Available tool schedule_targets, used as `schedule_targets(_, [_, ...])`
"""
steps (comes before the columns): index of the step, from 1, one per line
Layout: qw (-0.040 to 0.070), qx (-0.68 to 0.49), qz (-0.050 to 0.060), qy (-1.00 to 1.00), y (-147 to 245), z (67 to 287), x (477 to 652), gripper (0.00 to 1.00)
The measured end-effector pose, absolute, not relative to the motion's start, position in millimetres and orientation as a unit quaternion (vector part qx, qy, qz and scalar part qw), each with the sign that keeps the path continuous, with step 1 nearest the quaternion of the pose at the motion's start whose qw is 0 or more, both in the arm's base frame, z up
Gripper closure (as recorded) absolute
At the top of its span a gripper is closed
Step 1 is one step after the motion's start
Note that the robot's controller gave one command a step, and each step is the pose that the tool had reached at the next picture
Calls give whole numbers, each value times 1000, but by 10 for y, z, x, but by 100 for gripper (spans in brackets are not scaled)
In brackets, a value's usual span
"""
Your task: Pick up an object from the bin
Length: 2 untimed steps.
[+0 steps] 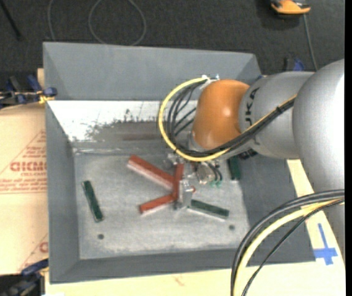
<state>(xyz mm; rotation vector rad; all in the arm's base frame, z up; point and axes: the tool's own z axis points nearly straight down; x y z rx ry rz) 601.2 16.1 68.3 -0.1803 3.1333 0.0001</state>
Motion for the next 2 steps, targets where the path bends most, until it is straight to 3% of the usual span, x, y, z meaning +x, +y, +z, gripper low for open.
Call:
schedule_targets(1, [3, -56, 0, 998, 151, 717, 6022, 100])
schedule_targets(2, [6, -115, -1, 993, 273, 2295, 5843, 100])
